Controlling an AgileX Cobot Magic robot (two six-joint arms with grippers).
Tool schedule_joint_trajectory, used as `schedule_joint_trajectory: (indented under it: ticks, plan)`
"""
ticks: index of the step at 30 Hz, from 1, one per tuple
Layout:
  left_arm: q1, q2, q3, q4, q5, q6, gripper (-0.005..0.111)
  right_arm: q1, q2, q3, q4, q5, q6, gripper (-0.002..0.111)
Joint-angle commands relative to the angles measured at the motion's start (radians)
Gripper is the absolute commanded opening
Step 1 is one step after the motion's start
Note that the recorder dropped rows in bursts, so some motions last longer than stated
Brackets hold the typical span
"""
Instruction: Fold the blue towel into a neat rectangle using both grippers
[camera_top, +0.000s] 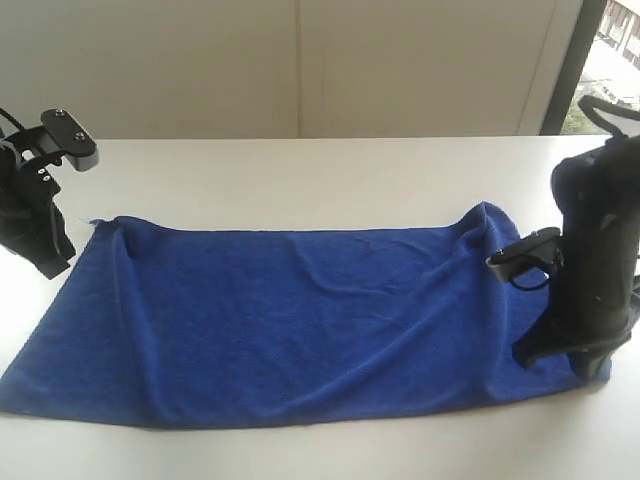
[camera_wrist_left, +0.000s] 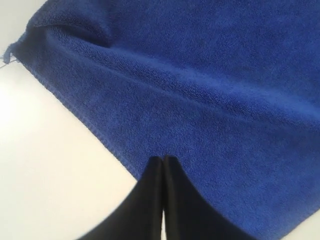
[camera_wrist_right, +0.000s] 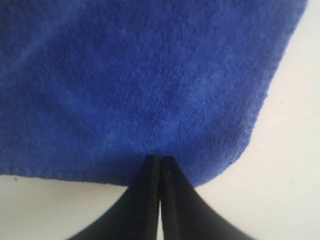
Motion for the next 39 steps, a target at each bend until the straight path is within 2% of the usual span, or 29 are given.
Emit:
schedule_joint_trajectory:
  ticks: [1, 13, 24, 26, 27, 28, 30, 32, 33, 35, 39]
  plan:
    - [0.004, -0.003, -0.001, -0.019, -0.017, -0.007, 0.000, -0.012, -0.009, 0.052, -0.027, -0.006, 0.031, 0.000]
    - [0.004, -0.003, -0.001, -0.025, -0.036, -0.007, 0.000, -0.012, -0.025, 0.096, -0.150, 0.104, 0.168, 0.000]
    - [0.004, 0.005, -0.001, -0.050, -0.008, -0.016, 0.000, -0.012, -0.200, 0.021, -0.168, -0.192, 0.218, 0.000]
    - [0.009, 0.017, -0.001, -0.088, -0.049, -0.029, 0.000, -0.021, -0.196, -0.007, -0.147, -0.245, 0.220, 0.000]
    - [0.019, 0.028, -0.001, -0.150, -0.090, -0.037, 0.000, -0.031, -0.187, -0.026, -0.118, -0.263, 0.218, 0.000]
    - [0.055, 0.047, -0.001, -0.326, -0.129, 0.009, 0.000, -0.068, -0.165, -0.072, -0.019, -0.277, 0.161, 0.000]
    - [0.106, 0.057, -0.003, -0.529, -0.077, 0.129, 0.000, -0.115, -0.144, -0.122, 0.152, -0.261, 0.026, 0.000]
    - [0.172, 0.073, -0.003, -0.774, 0.074, 0.319, 0.000, -0.185, -0.120, -0.175, 0.414, -0.220, -0.192, 0.000]
    - [0.251, 0.094, -0.003, -0.982, 0.252, 0.478, 0.000, -0.252, -0.100, -0.216, 0.669, -0.180, -0.376, 0.000]
    - [0.320, 0.108, -0.003, -1.025, 0.295, 0.469, 0.000, -0.299, -0.068, -0.252, 0.796, -0.162, -0.456, 0.000]
    - [0.335, 0.110, -0.003, -0.879, 0.242, 0.381, 0.000, -0.291, 0.042, -0.255, 0.768, -0.188, -0.456, 0.000]
